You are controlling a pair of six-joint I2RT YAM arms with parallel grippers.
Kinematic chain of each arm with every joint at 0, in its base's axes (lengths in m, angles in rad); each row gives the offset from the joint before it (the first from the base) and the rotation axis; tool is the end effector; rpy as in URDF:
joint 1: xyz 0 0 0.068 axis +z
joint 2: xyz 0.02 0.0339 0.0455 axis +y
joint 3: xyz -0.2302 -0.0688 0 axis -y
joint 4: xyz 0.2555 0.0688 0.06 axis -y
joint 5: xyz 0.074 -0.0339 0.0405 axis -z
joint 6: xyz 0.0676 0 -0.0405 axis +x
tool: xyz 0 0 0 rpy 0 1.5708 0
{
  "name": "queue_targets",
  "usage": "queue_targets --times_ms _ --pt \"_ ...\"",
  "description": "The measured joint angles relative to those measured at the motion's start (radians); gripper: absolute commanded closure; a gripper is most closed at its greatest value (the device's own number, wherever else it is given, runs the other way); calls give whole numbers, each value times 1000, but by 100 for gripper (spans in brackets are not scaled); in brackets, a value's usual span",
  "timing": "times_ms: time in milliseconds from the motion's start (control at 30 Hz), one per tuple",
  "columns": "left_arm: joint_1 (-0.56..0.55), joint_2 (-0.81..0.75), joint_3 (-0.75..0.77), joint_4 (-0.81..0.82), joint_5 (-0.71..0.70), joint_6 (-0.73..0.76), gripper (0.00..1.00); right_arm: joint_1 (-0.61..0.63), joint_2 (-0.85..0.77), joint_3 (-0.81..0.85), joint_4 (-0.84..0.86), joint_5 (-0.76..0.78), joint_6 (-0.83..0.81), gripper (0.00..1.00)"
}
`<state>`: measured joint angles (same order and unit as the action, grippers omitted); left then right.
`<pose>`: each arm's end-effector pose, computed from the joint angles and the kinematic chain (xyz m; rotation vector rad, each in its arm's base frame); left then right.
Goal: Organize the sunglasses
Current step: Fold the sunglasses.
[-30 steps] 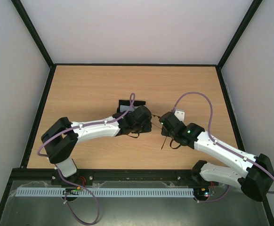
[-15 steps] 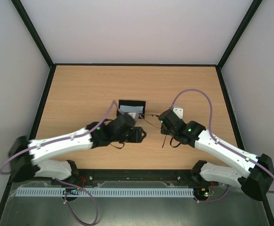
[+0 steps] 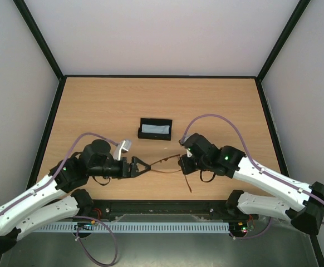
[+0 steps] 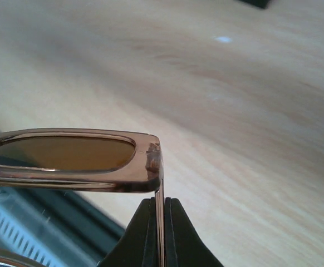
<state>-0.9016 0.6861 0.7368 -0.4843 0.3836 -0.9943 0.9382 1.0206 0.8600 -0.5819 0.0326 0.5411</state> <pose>0.1154 -0.1867 0.2748 0.1816 2.3511 -1.4797 0.1589 0.2130 0.2324 -0.4605 2.3768 0.6881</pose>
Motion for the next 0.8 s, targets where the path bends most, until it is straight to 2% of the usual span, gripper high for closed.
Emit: queue_targets --times_ms 233,400,600,800 --pt "42 -38 -117 8 296 -32 1 179 -21 69 -76 -8 -44 99" --pt "57 -77 -173 77 424 -110 1 292 -2 97 -126 41 -58 99" --pt "61 -129 -267 179 517 -224 1 317 37 117 -140 80 -72 99" --pt "61 -161 -328 213 568 -290 0 319 90 170 -137 89 -106 99"
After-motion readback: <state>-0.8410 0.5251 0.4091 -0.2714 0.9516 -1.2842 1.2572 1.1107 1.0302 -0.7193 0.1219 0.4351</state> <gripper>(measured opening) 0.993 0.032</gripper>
